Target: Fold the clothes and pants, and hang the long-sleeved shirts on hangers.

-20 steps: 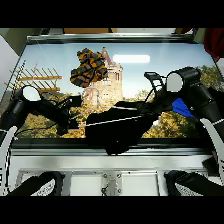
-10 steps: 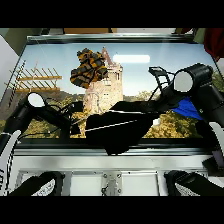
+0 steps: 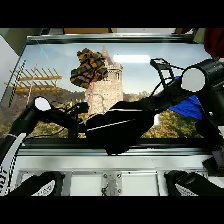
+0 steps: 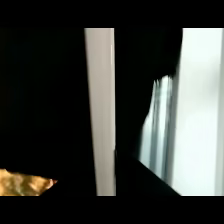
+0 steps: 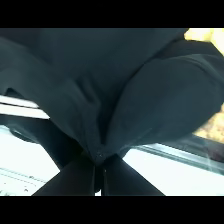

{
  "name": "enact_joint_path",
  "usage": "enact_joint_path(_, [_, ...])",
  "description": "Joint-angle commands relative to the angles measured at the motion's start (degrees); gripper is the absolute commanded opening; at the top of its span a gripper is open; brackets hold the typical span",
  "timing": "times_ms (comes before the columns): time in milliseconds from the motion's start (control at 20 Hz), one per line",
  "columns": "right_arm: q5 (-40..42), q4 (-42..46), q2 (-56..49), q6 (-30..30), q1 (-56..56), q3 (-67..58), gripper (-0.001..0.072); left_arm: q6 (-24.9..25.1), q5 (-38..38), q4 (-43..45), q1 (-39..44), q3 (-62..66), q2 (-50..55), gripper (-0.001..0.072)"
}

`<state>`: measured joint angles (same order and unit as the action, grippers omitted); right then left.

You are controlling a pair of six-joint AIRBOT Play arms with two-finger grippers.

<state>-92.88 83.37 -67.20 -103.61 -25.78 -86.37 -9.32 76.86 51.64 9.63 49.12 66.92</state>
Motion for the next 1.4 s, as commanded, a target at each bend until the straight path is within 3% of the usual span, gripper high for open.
enact_joint_path(0, [1.03, -0.26, 0.24, -0.04, -1.68, -0.94, 0.0022, 2.78, -5.03, -5.29, 2.43, -0.07, 2.03, 0.0017])
enact_joint_path(750, [18.10, -6.27, -1.20, 0.42, -14.08, -0.94, 0.0021, 3.08, -4.87, -5.29, 1.57, -0.09, 3.08, 0.0018])
enact_joint_path(950, [23.74, -9.07, -3.17, 2.95, -17.09, -0.96, 0.0021, 3.08, -4.83, -5.29, 1.57, -0.09, 3.08, 0.0019])
enact_joint_path(1350, [27.78, -10.27, -5.73, 3.17, -18.29, -0.94, 0.0021, 3.08, -3.82, -5.25, 1.60, -0.09, 3.08, 0.0018])
